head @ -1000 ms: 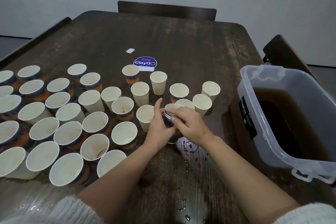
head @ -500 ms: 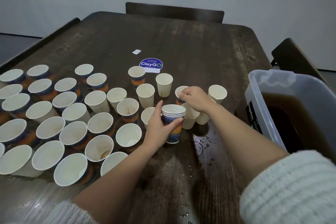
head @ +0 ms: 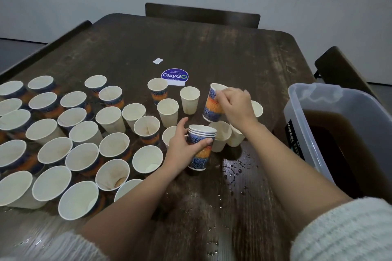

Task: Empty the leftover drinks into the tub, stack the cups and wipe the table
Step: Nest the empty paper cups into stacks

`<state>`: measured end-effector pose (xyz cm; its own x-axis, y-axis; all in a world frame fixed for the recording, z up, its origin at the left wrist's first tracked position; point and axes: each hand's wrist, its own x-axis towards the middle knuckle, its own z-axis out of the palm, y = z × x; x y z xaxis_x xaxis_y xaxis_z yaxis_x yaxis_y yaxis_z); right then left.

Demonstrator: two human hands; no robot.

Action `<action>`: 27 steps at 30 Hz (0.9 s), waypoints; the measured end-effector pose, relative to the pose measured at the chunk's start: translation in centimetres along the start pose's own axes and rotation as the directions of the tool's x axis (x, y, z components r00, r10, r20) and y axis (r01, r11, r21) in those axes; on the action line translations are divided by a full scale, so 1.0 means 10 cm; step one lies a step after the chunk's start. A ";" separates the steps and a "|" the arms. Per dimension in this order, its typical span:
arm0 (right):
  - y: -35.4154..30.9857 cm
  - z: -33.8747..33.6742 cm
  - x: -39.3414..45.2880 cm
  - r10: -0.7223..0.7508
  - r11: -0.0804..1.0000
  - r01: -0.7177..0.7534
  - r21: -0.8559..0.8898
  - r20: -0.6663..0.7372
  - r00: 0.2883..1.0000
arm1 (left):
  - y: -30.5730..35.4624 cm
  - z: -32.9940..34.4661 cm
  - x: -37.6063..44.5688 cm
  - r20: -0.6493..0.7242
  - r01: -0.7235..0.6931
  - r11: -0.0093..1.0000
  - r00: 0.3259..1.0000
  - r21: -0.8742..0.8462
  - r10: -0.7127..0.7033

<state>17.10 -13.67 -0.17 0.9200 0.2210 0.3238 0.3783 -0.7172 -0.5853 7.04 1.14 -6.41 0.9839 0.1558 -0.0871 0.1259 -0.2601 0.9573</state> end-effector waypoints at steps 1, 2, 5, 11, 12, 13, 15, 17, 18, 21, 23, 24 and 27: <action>-0.02 -0.04 -0.06 -0.005 0.996 0.011 0.093 -0.067 0.998 | 0.01 0.00 0.00 0.001 -0.003 1.000 1.000 0.004 0.003; -0.05 -0.07 -0.12 -0.011 0.984 0.029 0.174 -0.104 0.995 | 0.02 0.01 0.01 0.001 -0.005 1.000 1.000 0.010 0.005; -0.12 -0.09 -0.31 -0.060 0.949 0.082 0.306 -0.083 0.995 | 0.05 0.03 0.02 0.019 -0.008 1.000 1.000 0.019 0.007; -0.13 -0.05 -0.55 0.002 0.889 -0.019 0.457 0.038 0.999 | 0.04 0.02 -0.02 0.017 -0.034 0.999 0.999 0.021 0.033; -0.11 -0.04 -0.58 0.011 0.891 -0.043 0.452 0.072 0.997 | 0.04 0.02 -0.04 0.029 -0.042 0.999 0.999 0.018 0.042; -0.11 -0.03 -0.61 0.013 0.893 -0.065 0.446 0.117 0.993 | 0.05 0.02 -0.05 0.038 -0.053 0.999 0.998 0.005 0.053; -0.10 0.03 -0.70 0.005 0.893 -0.100 0.439 0.212 0.977 | 0.07 0.02 -0.08 0.034 -0.084 0.996 0.996 -0.017 0.084; -0.09 0.14 -0.81 -0.004 0.897 -0.102 0.430 0.237 0.972 | 0.09 0.02 -0.10 0.030 -0.131 0.991 0.991 0.014 0.130; -0.09 0.19 -0.86 -0.002 0.898 -0.098 0.428 0.228 0.974 | 0.08 0.01 -0.10 0.042 -0.162 0.986 0.986 0.041 0.160; -0.03 0.27 -0.96 -0.007 0.896 -0.114 0.430 0.269 0.963 | 0.02 -0.03 -0.13 0.082 -0.211 0.968 0.976 0.139 0.201; 0.00 0.27 -0.98 0.003 0.882 -0.174 0.438 0.364 0.932 | -0.04 -0.04 -0.16 0.081 -0.179 0.972 0.982 0.150 0.169; 0.01 0.26 -0.98 0.006 0.870 -0.200 0.451 0.397 0.918 | -0.07 -0.04 -0.18 0.077 -0.161 0.977 0.985 0.140 0.151; 0.03 0.24 -0.96 0.082 0.795 -0.257 0.550 0.322 0.943 | -0.15 -0.01 -0.24 0.071 -0.102 0.989 0.993 0.103 0.095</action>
<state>8.57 -14.42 -5.21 0.9319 0.3624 0.0175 0.1204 -0.2634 -0.9571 4.51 1.28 -7.58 0.9980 0.0620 -0.0149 0.0369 -0.3714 0.9277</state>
